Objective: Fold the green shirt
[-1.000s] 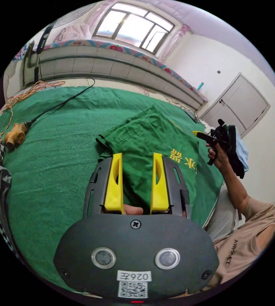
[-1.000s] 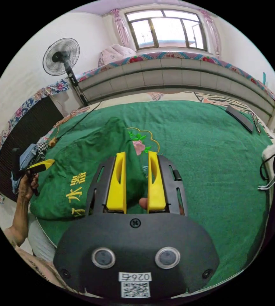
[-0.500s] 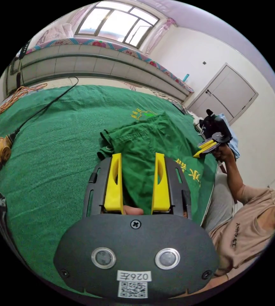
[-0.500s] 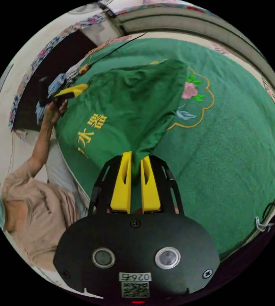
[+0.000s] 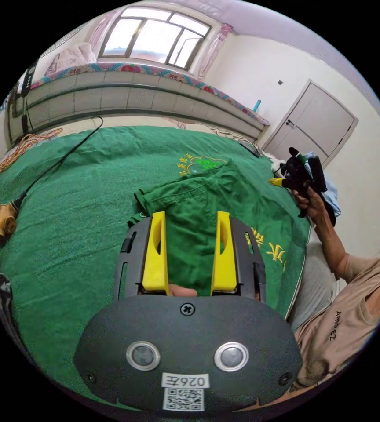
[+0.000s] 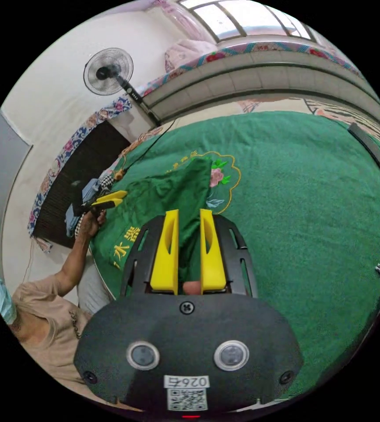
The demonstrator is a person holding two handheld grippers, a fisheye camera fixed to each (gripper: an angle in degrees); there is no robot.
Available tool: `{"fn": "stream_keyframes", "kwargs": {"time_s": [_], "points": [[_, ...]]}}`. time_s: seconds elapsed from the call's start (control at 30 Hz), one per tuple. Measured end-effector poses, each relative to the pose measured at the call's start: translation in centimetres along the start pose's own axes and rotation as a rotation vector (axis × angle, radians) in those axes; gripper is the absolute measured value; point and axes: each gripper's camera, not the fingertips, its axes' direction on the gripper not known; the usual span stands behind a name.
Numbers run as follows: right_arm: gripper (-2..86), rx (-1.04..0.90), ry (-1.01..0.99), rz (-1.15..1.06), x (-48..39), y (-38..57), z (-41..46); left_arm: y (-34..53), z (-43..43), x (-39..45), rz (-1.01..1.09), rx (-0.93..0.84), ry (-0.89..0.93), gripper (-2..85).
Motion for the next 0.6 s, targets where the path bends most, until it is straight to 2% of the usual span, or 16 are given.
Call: {"fn": "stream_keyframes", "kwargs": {"time_s": [0.17, 0.27, 0.3, 0.4, 0.6], "points": [[7.2, 0.070, 0.032, 0.070, -0.2, 0.1, 2.1, 1.2, 1.8, -1.1, -0.005, 0.002, -0.031, 14.3], [6.7, -0.041, 0.055, 0.080, -1.1, 0.5, 5.9, 1.8, 3.4, -1.1, 0.013, -0.036, -0.091, 13.8], [6.5, -0.031, 0.125, 0.073, -1.9, 0.8, 6.2, 1.9, 3.7, -1.1, 0.013, -0.040, -0.108, 13.6], [6.0, -0.044, 0.197, 0.003, -3.9, 0.9, 5.7, 2.7, 4.3, -1.0, 0.035, -0.043, -0.145, 13.1], [0.0, 0.000, 0.193, -0.004, -5.2, 1.9, 3.7, 4.5, 4.9, -1.7, 0.013, -0.046, -0.195, 8.4]]}}
